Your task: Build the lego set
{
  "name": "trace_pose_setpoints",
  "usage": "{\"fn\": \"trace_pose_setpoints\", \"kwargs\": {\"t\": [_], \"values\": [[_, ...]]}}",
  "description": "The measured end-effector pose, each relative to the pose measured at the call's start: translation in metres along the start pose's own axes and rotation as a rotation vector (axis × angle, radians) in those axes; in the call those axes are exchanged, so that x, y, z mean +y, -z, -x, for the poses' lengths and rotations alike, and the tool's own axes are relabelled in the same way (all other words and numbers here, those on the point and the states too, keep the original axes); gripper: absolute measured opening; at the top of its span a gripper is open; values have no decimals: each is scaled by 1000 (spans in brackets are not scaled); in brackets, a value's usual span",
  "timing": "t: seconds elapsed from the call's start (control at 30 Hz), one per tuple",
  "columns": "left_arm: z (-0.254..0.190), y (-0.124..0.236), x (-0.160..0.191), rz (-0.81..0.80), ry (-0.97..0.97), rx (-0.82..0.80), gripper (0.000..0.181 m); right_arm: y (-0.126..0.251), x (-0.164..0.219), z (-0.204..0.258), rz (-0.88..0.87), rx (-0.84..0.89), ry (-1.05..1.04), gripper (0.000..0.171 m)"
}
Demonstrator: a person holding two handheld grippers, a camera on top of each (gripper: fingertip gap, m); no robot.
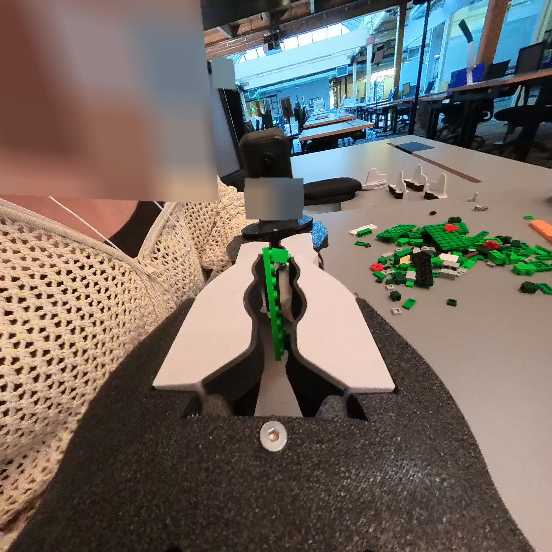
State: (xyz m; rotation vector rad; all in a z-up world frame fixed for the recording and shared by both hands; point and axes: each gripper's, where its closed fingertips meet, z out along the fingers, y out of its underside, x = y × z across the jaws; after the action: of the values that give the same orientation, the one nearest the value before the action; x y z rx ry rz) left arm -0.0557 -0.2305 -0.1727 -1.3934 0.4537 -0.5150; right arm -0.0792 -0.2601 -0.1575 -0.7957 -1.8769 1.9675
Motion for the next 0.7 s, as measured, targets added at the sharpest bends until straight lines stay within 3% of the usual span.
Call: {"fn": "trace_pose_setpoints", "kwargs": {"t": [0.7], "values": [[7, 3, 1, 10, 52, -38, 3, -2, -1, -8, -68, 32, -67, 16]]}}
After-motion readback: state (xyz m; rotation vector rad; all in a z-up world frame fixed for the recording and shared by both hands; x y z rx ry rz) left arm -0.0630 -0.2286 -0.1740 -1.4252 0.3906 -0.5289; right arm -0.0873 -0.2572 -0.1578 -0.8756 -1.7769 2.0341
